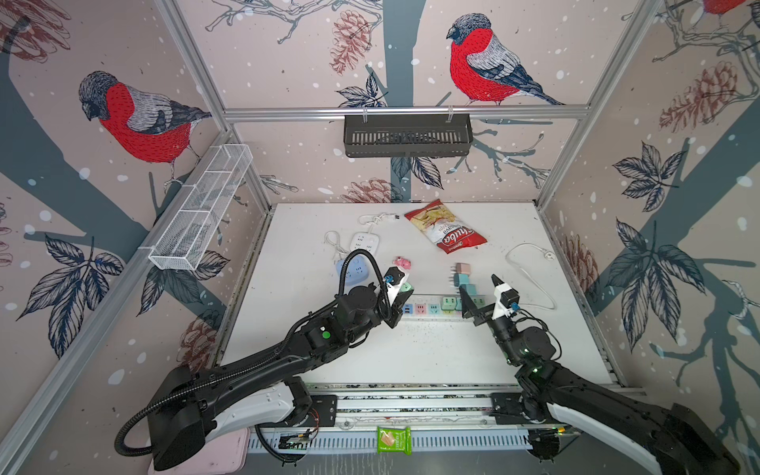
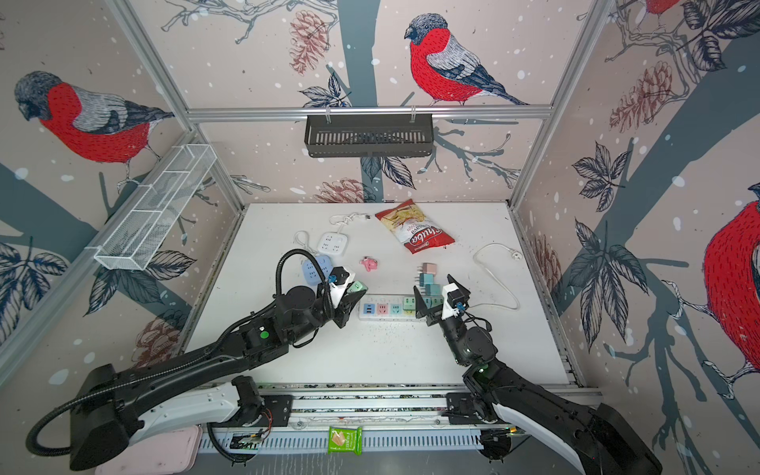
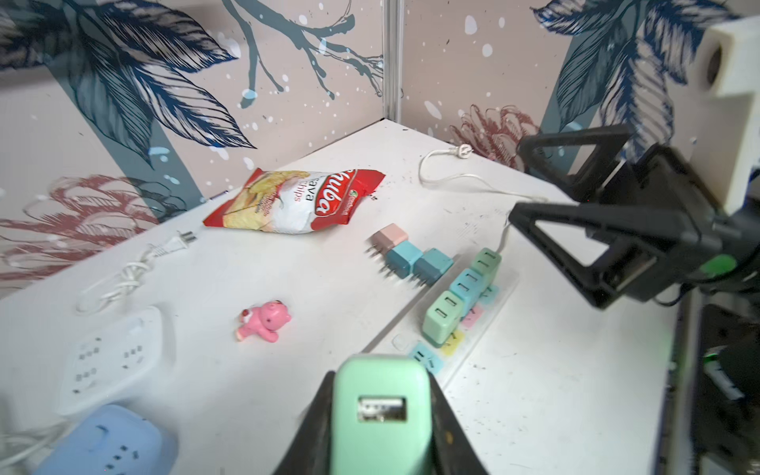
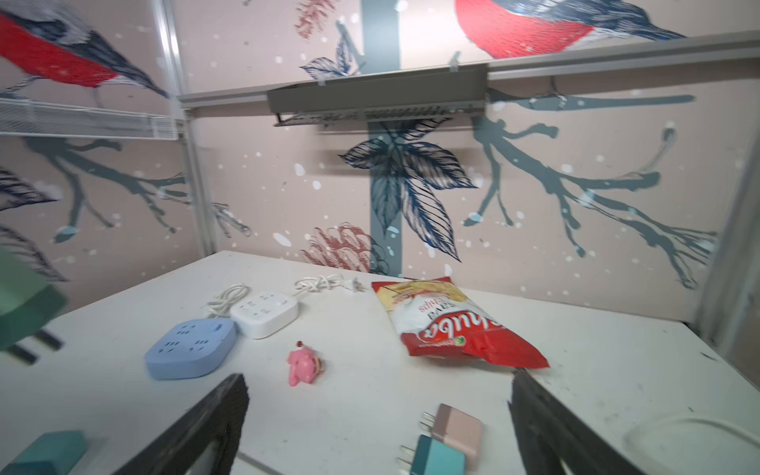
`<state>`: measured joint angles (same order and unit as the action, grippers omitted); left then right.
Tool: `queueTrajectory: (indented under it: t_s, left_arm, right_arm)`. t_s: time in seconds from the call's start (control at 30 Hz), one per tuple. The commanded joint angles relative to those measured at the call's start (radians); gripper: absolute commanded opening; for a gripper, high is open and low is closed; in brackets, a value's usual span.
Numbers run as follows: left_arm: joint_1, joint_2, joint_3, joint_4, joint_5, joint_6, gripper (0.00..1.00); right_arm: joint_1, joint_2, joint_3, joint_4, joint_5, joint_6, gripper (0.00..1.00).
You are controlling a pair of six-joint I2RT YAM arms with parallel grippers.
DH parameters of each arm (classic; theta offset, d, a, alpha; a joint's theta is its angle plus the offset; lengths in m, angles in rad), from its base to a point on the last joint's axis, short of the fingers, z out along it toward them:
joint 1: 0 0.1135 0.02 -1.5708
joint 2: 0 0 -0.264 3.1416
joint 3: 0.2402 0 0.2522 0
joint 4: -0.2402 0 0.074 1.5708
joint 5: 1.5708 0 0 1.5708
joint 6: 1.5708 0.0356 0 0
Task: Insert the plug
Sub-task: 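Carry the green adapter with the left gripper over the strip while the right withdraws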
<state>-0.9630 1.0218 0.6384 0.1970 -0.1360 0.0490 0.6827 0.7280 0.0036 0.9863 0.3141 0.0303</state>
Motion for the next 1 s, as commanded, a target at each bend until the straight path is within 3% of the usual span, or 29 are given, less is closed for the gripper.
queueTrajectory:
  t_s: [0.0, 0.07, 0.2, 0.3, 0.37, 0.47, 0.6, 0.73, 0.87, 0.97]
  left_arm:
    - [0.003, 0.014, 0.01, -0.043, 0.087, 0.316, 0.0]
    - [0.0, 0.033, 0.021, -0.073, 0.145, 0.466, 0.0]
    - [0.005, 0.089, 0.142, -0.145, 0.106, 0.483, 0.0]
    - [0.041, 0.148, 0.258, -0.216, 0.185, 0.547, 0.0]
    - [0.105, 0.189, 0.316, -0.244, 0.306, 0.584, 0.0]
    - [0.196, 0.239, 0.34, -0.205, 0.395, 0.596, 0.0]
    - [0.247, 0.319, 0.345, -0.172, 0.435, 0.688, 0.0]
    - [0.315, 0.406, 0.382, -0.161, 0.601, 0.729, 0.0]
    - [0.33, 0.476, 0.455, -0.251, 0.625, 0.795, 0.0]
    - [0.328, 0.497, 0.461, -0.272, 0.662, 0.757, 0.0]
  right_arm:
    - [-0.083, 0.009, -0.026, -0.018, -0.001, 0.127, 1.0]
    - [-0.131, 0.013, -0.023, -0.033, -0.034, 0.162, 1.0]
    - [-0.172, 0.022, -0.01, -0.061, -0.042, 0.202, 1.0]
    - [-0.193, 0.034, -0.001, -0.073, -0.045, 0.221, 1.0]
    - [-0.205, 0.041, 0.005, -0.082, -0.044, 0.235, 1.0]
    - [-0.223, 0.045, 0.008, -0.088, -0.046, 0.251, 1.0]
    - [-0.244, 0.065, 0.013, -0.081, -0.034, 0.27, 1.0]
    - [-0.268, 0.115, 0.036, -0.083, -0.033, 0.291, 1.0]
    - [-0.273, 0.162, 0.059, -0.086, -0.039, 0.297, 1.0]
    - [-0.278, 0.174, 0.068, -0.09, -0.041, 0.303, 1.0]
